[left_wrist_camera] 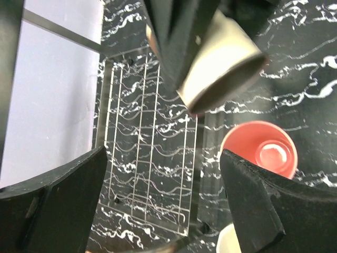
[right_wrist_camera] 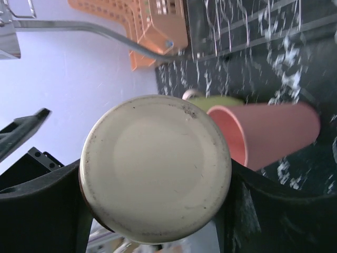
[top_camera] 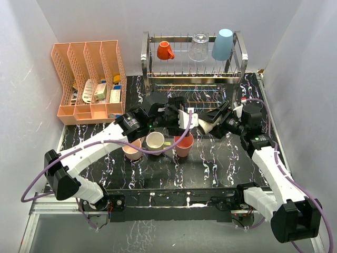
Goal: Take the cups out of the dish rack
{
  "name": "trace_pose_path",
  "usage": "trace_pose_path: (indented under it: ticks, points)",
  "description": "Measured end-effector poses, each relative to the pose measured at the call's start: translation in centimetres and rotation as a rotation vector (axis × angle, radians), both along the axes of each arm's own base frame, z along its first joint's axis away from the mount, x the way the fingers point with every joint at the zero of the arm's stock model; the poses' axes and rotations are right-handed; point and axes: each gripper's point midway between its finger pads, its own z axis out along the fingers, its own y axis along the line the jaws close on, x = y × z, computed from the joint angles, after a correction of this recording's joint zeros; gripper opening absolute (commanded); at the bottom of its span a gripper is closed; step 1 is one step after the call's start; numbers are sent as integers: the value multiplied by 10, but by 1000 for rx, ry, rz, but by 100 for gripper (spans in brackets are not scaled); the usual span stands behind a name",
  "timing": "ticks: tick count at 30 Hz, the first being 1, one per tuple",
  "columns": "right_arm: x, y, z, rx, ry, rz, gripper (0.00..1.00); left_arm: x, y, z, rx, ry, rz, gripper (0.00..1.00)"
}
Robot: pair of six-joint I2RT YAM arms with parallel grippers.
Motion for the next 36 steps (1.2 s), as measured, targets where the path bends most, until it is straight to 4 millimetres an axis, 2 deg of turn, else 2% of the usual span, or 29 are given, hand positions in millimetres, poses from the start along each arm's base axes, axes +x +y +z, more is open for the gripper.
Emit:
trace_pose_path:
  ticks: [4, 6, 15, 20, 24, 26, 29, 31, 36]
  points:
    - [-16, 13, -13, 172, 148, 35, 33, 3, -10, 4, -41, -16, -2, 82]
    - [-22, 17, -14, 240, 193, 43, 34, 4, -15, 4, -66, 6, 6, 81]
    - [-24, 25, 25, 412, 166, 85, 38, -5, -29, -18, -115, 218, 40, 75]
    - [-25, 28, 32, 444, 164, 94, 51, -7, -34, -14, -156, 287, 65, 59]
    - [-26, 29, 36, 459, 164, 97, 66, -3, -44, -4, -200, 337, 91, 33]
    - [-25, 29, 36, 469, 170, 89, 72, 0, -50, -1, -217, 368, 105, 17]
    - [-20, 24, 37, 494, 186, 52, 86, 5, -53, -3, -213, 384, 134, 1]
    - [-19, 24, 34, 505, 206, 36, 97, 7, -53, -7, -212, 394, 150, 0]
    - [-18, 21, 22, 448, 169, 31, 98, 8, -48, -14, -194, 414, 187, 0]
